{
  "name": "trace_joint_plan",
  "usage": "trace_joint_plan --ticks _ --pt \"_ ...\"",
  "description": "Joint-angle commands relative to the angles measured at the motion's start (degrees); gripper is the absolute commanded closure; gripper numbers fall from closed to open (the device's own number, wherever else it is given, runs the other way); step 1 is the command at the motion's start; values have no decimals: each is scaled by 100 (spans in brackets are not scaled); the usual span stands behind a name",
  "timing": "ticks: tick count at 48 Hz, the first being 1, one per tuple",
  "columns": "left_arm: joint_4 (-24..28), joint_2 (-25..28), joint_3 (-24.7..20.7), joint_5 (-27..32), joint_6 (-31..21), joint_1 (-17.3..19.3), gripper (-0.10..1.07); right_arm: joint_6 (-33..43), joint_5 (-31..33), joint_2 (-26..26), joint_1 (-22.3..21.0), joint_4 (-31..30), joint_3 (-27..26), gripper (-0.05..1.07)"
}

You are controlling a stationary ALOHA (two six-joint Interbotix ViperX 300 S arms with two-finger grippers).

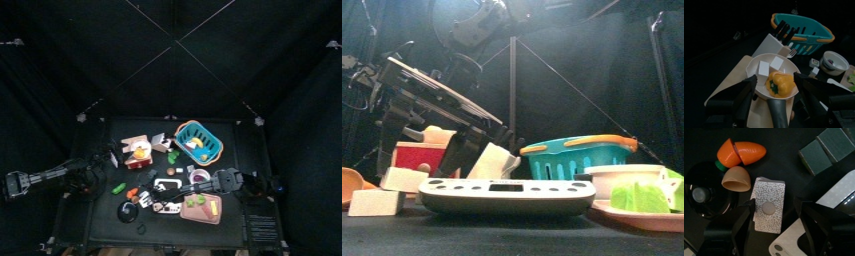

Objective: Grab pan

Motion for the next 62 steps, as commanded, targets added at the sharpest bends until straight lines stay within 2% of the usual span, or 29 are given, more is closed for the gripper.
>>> trace_joint_plan --ticks 1,10,23,31,36,40,44,54,62 --pt "26 9 -62 -53 9 9 3 -141 9 -642 -44 -114 -158 9" --pt "26 9 -62 -62 9 18 3 -835 0 -861 -237 185 -448 9" --pt "35 18 -44 -53 9 26 3 -1477 712 -879 -993 369 -773 9" --pt "35 9 -35 -53 9 26 3 -1846 923 -879 -1591 817 -1002 9" --pt "35 9 -26 -53 9 26 3 -2224 896 -861 -1863 1415 -1125 9" --pt "44 9 -26 -53 9 26 3 -2487 853 -844 -1951 1819 -1266 9" --pt "35 9 -18 -53 9 26 3 -2716 896 -870 -1978 1916 -1424 9" --pt "35 9 -18 -53 9 26 3 -2821 1292 -853 -2074 1934 -1749 9" --pt "35 9 -18 -53 9 26 3 -2821 1679 -809 -2118 1635 -1793 9"
